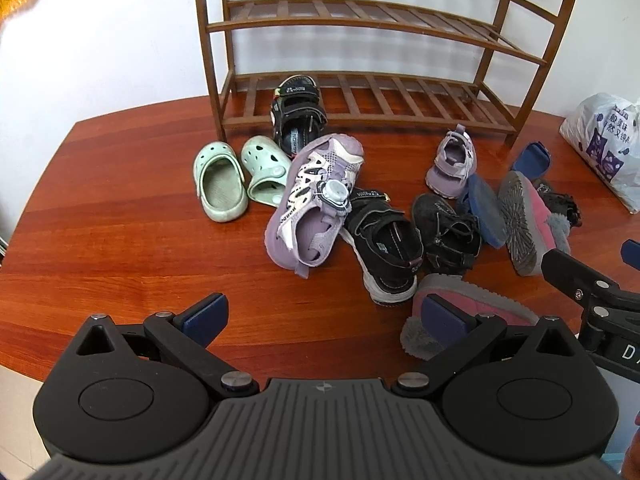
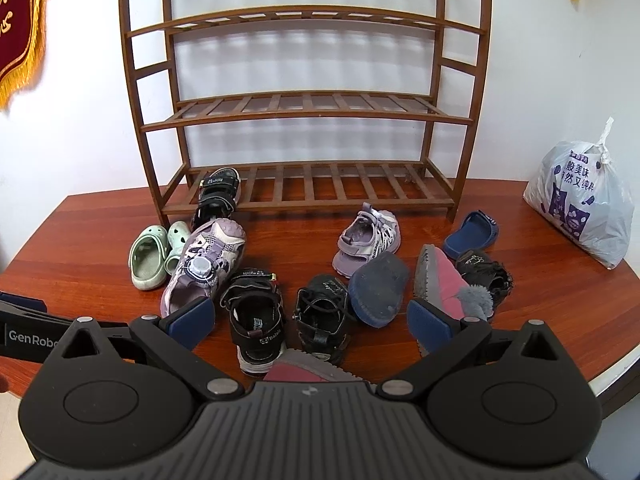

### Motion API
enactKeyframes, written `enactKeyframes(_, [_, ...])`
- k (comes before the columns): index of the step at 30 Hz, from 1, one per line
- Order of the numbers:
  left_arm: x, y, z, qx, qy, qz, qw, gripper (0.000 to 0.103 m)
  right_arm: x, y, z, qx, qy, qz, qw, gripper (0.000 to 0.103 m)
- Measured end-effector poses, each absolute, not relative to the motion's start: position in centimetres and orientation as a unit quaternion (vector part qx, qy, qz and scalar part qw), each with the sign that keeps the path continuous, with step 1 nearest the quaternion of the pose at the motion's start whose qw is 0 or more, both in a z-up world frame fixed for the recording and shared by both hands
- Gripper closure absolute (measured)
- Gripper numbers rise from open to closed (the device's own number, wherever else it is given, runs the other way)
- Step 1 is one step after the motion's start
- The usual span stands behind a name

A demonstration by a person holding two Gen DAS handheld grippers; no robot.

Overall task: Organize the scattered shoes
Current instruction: 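Move both tools toward the scattered shoe pile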

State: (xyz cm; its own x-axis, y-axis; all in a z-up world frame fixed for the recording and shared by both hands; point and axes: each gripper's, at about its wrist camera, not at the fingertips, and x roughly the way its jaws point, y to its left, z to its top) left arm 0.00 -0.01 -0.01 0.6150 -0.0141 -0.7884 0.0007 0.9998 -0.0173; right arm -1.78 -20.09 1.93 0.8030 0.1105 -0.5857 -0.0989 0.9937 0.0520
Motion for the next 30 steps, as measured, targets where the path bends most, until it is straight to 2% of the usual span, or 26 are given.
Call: enactKeyframes(30, [0.1, 2.9, -0.9, -0.014, 0.449, -0.017, 0.893, 0.0, -3.1, -18.9, 2.4, 0.001, 0.314, 0.04, 0.949, 0.0])
